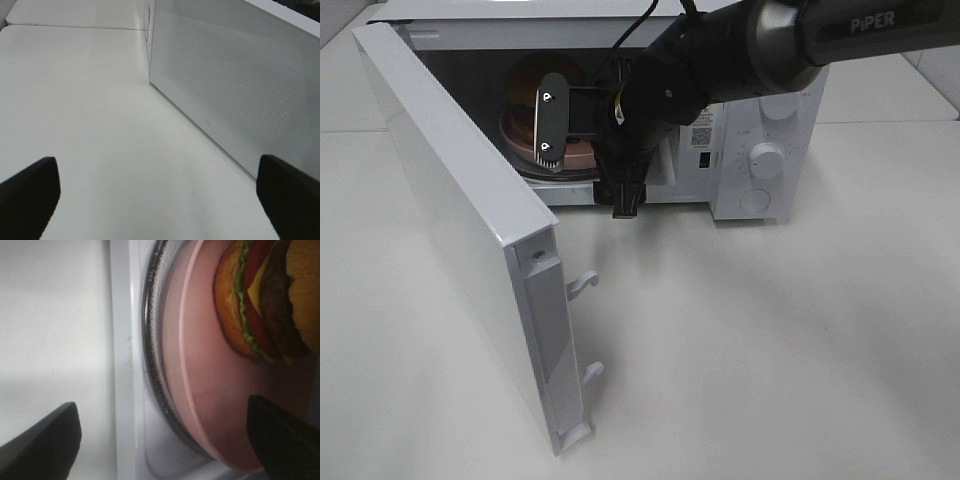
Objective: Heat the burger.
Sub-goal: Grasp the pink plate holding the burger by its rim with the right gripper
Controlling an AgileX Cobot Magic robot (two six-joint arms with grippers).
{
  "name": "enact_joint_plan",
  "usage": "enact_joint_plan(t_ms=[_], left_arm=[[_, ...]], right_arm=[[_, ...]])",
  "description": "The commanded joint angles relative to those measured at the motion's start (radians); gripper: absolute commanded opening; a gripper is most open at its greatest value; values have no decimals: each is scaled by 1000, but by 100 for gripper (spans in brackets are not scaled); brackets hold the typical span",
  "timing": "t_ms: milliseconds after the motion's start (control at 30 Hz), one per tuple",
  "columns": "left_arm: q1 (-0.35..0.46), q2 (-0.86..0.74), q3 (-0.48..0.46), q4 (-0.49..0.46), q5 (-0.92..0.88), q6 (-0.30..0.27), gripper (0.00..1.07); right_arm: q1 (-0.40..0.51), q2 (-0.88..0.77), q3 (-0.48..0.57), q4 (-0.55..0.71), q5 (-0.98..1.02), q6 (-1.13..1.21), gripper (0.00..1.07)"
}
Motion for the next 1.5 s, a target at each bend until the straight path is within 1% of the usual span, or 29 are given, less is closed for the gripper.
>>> enact_joint_plan(t_ms=[33, 100, 200, 267, 533, 667, 1000, 1133, 1233, 1300, 1333, 1367, 1400, 1433, 1467, 1500], left_arm=[[3, -4, 1, 5, -6, -2, 100], [3, -4, 1, 6, -6, -2, 100], [3, -4, 1, 10, -6, -2, 100], [3, -4, 1, 24, -3, -2, 100], [3, -4, 1, 81, 1, -2, 100], [3, -4, 1, 84, 2, -2, 100], [3, -4, 1, 84, 2, -2, 100], [3, -4, 1, 84, 2, -2, 100], [3, -4, 1, 84, 2, -2, 100], [3, -4, 1, 84, 2, -2, 100], [3, -4, 1, 84, 2, -2, 100], [3, -4, 1, 84, 2, -2, 100], [3, -4, 1, 84, 2, -2, 100], [3, -4, 1, 84, 2, -2, 100], [3, -4, 1, 84, 2, -2, 100], [3, -4, 1, 84, 2, -2, 100]], right_arm=[[2, 24, -38, -12, -8, 12, 81], [2, 54, -85, -12, -6, 18, 81], [2, 65, -99, -12, -6, 21, 81], [2, 100, -140, -12, -7, 24, 80], [0, 165, -199, -3, -9, 24, 78], [-1, 182, -204, 1, -12, 24, 77], [-1, 223, -206, 107, -22, 23, 76], [-1, 223, -206, 112, -22, 23, 76], [-1, 223, -206, 112, -17, 23, 75], [-1, 223, -206, 112, -10, 19, 65], [-1, 223, -206, 112, -10, 19, 65], [-1, 223, -206, 112, -8, 19, 54], [-1, 223, -206, 112, -5, 19, 47], [-1, 223, -206, 112, -5, 19, 47], [-1, 223, -206, 123, 3, 19, 32], [-1, 223, -206, 123, 3, 19, 32]])
